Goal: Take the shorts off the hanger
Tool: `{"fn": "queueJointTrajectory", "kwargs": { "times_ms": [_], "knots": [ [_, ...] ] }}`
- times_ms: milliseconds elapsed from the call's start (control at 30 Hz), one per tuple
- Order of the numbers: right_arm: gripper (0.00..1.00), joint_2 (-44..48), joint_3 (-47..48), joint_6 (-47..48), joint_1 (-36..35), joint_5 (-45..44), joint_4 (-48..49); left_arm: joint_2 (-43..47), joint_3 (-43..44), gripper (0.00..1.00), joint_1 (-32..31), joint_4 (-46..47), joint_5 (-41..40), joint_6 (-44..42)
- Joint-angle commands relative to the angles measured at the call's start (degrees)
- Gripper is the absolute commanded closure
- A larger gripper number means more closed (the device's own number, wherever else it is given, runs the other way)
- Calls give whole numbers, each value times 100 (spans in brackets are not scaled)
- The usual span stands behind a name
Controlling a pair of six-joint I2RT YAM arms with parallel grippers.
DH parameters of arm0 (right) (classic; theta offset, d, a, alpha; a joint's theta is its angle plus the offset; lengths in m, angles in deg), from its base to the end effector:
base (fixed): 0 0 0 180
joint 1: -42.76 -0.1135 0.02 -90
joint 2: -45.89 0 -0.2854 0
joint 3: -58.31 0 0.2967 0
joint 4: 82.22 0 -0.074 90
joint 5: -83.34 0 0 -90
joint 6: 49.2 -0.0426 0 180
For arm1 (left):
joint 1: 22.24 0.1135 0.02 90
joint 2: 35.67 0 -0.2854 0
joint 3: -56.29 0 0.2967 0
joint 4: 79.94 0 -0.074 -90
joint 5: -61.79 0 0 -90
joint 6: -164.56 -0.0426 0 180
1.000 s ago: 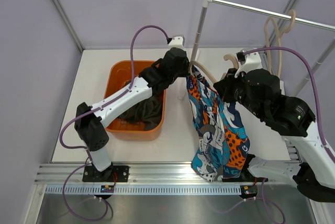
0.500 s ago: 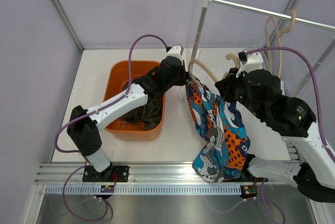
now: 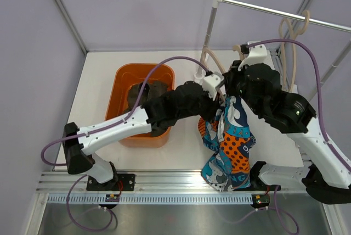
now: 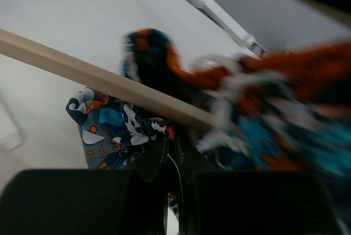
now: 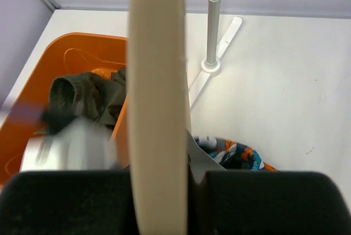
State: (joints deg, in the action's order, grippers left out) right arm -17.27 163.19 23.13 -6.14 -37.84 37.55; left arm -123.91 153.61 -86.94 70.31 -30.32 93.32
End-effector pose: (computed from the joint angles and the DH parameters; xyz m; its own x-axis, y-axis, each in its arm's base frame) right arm 0.1595 0.1493 0.5305 -0.2966 0.0551 -0.9534 -0.2434 0.9610 0.1312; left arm 0.1780 -0.3730 0.4044 -0.4287 0.1548 -0.8901 0.7930 0.5365 -0.2886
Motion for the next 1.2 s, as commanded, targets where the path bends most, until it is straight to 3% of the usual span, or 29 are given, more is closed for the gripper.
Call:
{"fn": "queueJointTrajectory", "kwargs": {
  "times_ms": [0, 267, 400, 500, 700, 800, 900, 1067, 1167],
  "knots": [
    [100, -371, 443, 334, -58, -669, 548, 738, -39, 100, -647, 174, 676, -698],
    [100, -1041, 918, 379, 355, -768, 663, 1538, -57, 99, -2211, -195, 1388, -1630],
    [100, -1269, 1199, 291, 741, -469, 585, 1933, -214, 100, -2424, -231, 1249, -1666],
    [100, -1374, 1471, 317, 961, -328, 470, 2259, -303, 100, -2433, -177, 530, -1613],
    [100, -1524, 2104, 422, 1260, -336, 14, 2330, 556, 100, -2424, -757, -2290, -1841],
    [100, -1454, 2131, 405, 1278, -275, -75, 2119, 1400, 100, -2406, -488, -3434, -2639],
    [100, -1358, 2009, 370, 1278, -257, -128, 1743, 2401, 100, -2249, 240, -4401, -4111],
    [100, -1138, 1701, 299, 1278, -169, -110, 1012, 4211, 100, -1906, 1754, -4720, -6197],
    [100, -1085, 1630, 317, 1287, -117, -137, 739, 4592, 100, -1590, 2712, -4580, -7183]
  ]
}}
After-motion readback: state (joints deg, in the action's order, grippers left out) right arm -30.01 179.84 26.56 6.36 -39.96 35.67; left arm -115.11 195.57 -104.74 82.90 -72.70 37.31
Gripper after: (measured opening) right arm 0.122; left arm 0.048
